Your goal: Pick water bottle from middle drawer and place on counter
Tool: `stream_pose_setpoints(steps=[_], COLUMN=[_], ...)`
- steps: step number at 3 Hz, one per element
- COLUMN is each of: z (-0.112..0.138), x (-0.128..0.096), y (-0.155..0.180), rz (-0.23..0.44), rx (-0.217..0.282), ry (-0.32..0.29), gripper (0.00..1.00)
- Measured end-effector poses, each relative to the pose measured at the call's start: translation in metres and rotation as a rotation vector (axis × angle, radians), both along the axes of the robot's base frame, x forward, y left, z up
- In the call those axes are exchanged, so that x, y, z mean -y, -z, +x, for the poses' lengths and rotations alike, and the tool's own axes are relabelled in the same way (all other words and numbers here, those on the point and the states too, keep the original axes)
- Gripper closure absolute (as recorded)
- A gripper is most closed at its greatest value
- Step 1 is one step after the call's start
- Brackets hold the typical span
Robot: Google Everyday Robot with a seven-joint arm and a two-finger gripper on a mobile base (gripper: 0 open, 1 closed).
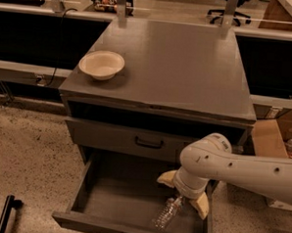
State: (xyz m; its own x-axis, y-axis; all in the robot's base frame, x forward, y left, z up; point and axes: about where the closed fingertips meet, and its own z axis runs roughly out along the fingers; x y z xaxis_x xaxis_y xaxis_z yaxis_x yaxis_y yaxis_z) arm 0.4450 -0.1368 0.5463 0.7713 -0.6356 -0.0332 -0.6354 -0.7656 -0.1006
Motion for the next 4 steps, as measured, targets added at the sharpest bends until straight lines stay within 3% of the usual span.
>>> stream_pose_setpoints(steps=[2, 3, 4], z=[-0.004, -0.005, 0.005], x=[-0.017, -0.039, -0.049], y=[0.120, 0.162, 0.190], rz=[0.056, 0.080, 0.077], rx=[-0.069, -0.096, -0.108], ry=[-0.098, -0.142, -0.148], gripper=[0.00, 0.00, 0.18])
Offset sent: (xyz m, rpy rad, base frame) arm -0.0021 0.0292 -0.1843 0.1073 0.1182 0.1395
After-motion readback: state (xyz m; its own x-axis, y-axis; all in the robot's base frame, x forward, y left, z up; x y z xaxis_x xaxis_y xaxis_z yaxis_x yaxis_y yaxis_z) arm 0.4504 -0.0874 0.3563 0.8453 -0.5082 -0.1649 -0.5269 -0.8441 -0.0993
